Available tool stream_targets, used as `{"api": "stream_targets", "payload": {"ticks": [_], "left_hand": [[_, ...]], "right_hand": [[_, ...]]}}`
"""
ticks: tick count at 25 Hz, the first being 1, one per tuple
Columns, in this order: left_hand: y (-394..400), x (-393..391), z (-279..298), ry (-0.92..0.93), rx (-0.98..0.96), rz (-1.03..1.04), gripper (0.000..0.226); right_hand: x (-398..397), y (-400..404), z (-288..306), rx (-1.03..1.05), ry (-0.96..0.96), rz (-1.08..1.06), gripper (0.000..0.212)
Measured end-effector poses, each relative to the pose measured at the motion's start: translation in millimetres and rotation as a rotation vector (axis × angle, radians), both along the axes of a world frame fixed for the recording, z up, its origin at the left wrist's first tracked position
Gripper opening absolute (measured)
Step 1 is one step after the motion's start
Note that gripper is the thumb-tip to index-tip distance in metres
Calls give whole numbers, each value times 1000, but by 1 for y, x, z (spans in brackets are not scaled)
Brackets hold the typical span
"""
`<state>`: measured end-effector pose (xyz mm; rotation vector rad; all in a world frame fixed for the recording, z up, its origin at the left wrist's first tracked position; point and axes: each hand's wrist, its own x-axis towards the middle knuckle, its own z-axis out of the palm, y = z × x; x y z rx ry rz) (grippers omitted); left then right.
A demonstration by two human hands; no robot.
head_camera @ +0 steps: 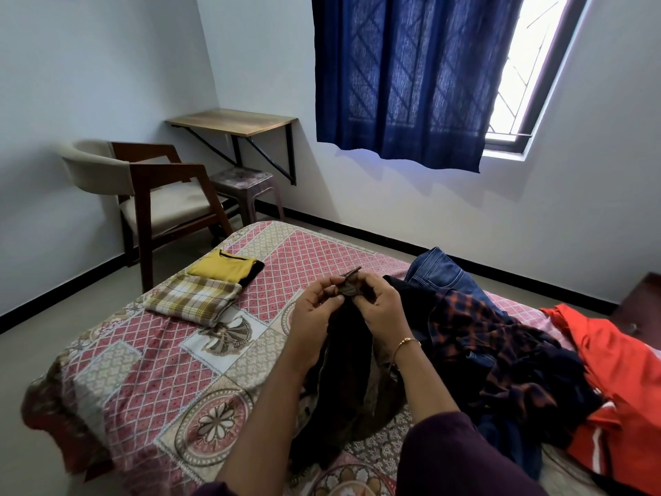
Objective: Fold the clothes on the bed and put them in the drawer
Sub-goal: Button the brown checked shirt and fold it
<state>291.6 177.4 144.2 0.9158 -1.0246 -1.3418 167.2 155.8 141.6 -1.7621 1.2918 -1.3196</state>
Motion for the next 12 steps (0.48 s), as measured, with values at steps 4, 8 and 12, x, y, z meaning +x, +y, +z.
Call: {"api": "stream_targets", "payload": {"ticks": [4, 8, 12], "left_hand": [[-1, -8, 6, -322, -117, 206, 34], [-3, -20, 6, -616, -206, 441, 10], [-4, -20, 4, -565, -137, 438, 15]], "right_hand": [[6, 1, 2, -6, -101, -43, 15], [9, -1, 1, 203, -442, -103, 12], [9, 7, 11, 385, -835, -3, 12]]}}
